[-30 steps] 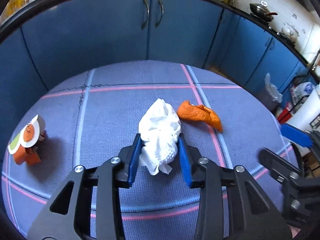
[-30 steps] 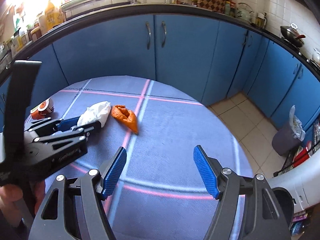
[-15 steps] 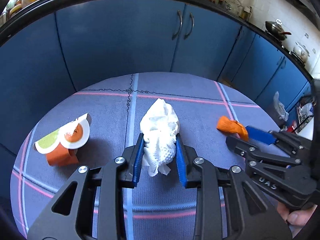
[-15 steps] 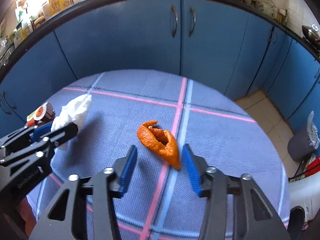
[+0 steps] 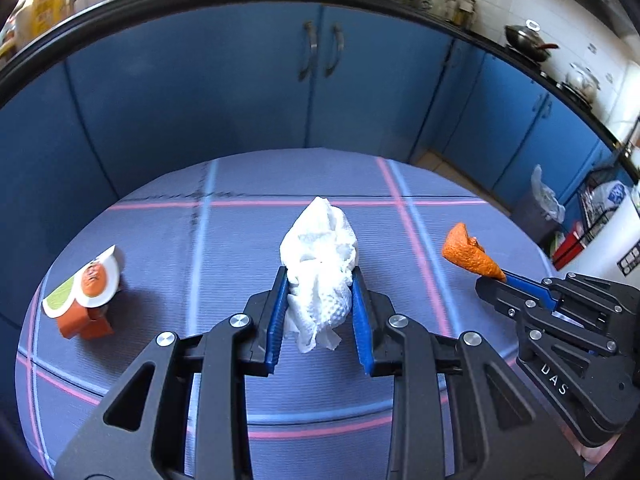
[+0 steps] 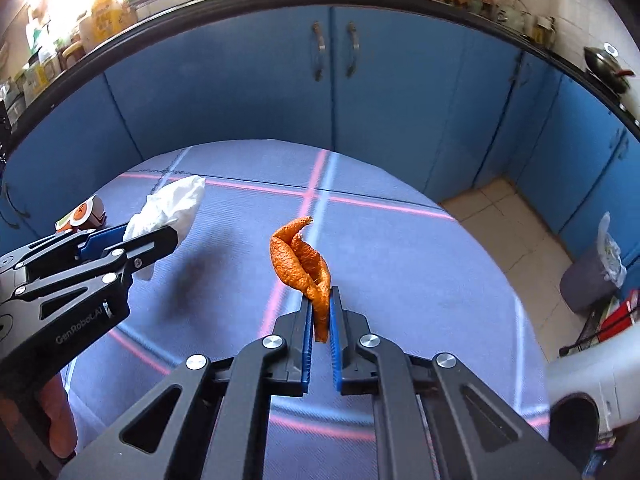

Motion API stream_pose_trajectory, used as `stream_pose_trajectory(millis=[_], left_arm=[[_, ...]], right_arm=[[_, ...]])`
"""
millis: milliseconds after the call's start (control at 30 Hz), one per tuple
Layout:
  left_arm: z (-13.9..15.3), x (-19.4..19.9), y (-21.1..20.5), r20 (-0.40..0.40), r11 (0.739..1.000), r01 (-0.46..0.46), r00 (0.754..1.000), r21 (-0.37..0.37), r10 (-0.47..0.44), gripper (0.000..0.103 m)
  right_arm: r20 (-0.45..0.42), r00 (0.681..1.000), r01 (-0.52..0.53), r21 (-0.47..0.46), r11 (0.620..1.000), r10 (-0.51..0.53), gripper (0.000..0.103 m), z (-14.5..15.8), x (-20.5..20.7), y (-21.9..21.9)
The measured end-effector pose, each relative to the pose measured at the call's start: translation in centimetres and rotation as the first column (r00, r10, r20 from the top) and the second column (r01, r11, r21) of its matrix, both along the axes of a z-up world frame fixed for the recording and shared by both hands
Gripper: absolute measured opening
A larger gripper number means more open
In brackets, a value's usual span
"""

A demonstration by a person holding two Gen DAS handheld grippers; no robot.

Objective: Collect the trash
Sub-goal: 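Grasp the white tissue with the left tool while the right tool grasps the orange peel, then carry the tissue and orange peel over the black bin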

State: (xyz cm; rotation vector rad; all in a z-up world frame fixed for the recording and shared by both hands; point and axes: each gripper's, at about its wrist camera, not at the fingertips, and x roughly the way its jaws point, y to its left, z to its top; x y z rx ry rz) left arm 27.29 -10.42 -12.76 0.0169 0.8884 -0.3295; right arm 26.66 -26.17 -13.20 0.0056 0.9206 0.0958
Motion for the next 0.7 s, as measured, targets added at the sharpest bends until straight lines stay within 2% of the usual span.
stream_pose_trajectory(millis=[400, 700], left_arm=[[1.6, -1.7, -5.3, 0.02, 0.995, 0.097, 0.995, 0.004, -0.098, 0.03], [2.5, -3.8, -9.9, 0.038, 0.981, 0.189, 0.981, 0.034, -0.19, 0.03]], right_arm=[[0.005, 0.993, 0.117, 0.015, 0.993, -0.117, 0.008, 1.2, -4.0, -6.2], [0.025, 0.982, 0.185, 0.016, 0.983, -0.186, 0.008, 2.3, -6.8, -10.0]])
